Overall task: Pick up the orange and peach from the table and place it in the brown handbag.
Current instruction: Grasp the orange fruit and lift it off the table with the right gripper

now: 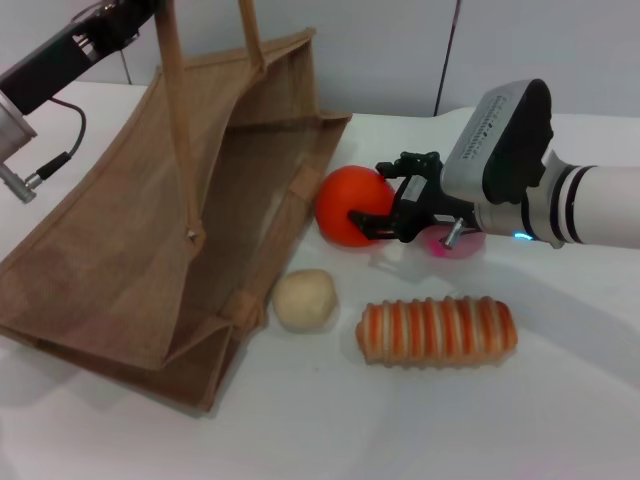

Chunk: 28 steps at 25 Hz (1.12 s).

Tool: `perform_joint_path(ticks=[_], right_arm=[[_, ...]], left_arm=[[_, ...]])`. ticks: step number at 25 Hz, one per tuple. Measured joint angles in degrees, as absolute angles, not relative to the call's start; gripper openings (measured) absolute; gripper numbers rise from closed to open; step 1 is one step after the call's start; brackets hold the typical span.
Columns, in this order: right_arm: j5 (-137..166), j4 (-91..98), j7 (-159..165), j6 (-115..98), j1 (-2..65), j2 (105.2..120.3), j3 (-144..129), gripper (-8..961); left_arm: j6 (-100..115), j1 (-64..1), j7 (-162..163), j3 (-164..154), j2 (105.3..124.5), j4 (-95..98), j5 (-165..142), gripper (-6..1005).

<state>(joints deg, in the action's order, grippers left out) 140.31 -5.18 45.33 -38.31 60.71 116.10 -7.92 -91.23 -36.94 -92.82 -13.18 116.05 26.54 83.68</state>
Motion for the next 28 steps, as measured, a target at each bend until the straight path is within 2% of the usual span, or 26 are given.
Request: perform_joint_path(ticks=[4, 15, 18, 28], right_arm=[[140.3, -5.5, 45.3, -38.2, 60.7, 116.10, -8.0, 762], [140.7, -6.3, 45.1, -38.9, 60.7, 116.09, -8.0, 517], [141.2, -6.3, 45.1, -39.6, 60.7, 116.00, -8.0, 424], [141.2, -5.2, 45.4, -45.4, 59.9, 115.64, -7.2, 320]], left_arm=[[-91.2, -36.9, -92.8, -13.2, 116.04, 26.5, 83.7, 112], [-91.2, -36.5, -92.8, -13.2, 115.93, 26.5, 83.7, 114], [-91.2, -36.3, -92.8, -13.2, 115.87, 26.5, 83.7, 115], [-91.0, -35.6, -92.8, -13.2, 115.62, 26.5, 83.4, 116]])
